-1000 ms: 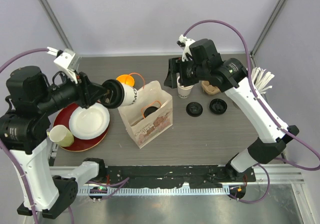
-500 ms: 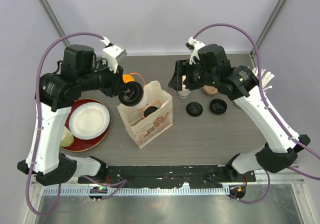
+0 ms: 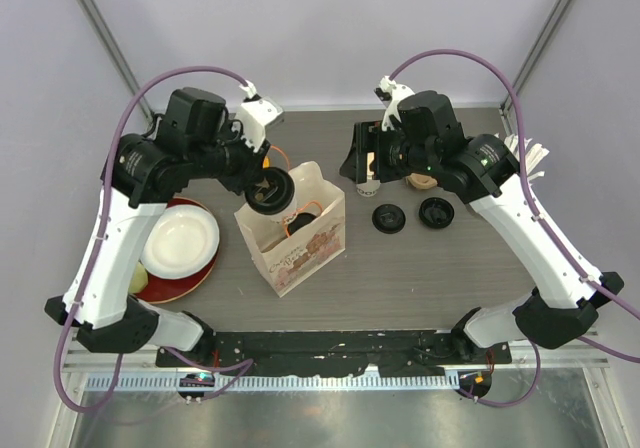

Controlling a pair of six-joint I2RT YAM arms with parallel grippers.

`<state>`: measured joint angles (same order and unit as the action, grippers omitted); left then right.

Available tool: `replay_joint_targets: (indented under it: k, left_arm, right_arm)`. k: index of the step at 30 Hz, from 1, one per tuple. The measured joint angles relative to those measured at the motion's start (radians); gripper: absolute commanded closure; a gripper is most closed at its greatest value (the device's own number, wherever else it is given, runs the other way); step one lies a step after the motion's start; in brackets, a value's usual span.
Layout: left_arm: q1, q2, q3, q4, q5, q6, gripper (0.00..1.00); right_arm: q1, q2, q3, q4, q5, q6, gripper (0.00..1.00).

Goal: Pack the takeout coffee

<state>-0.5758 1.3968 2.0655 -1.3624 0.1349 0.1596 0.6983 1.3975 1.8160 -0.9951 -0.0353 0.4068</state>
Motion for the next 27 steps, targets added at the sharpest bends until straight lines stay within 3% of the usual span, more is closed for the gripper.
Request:
replay_joint_targets:
  k: [10,27]
  left_arm:
    - [-0.065,-0.038,-0.166,-0.001,0.003,0.058,0.87]
    - [-0.066,-0.042,-0.376,0.085,-0.044,0.114,0.9]
  right_arm:
    - [0.0,0.0,0.0,0.0,0.0,-0.002,0.26]
    - [0.0,-0.008,-0.066,0.007,0.008,-0.009,0.26]
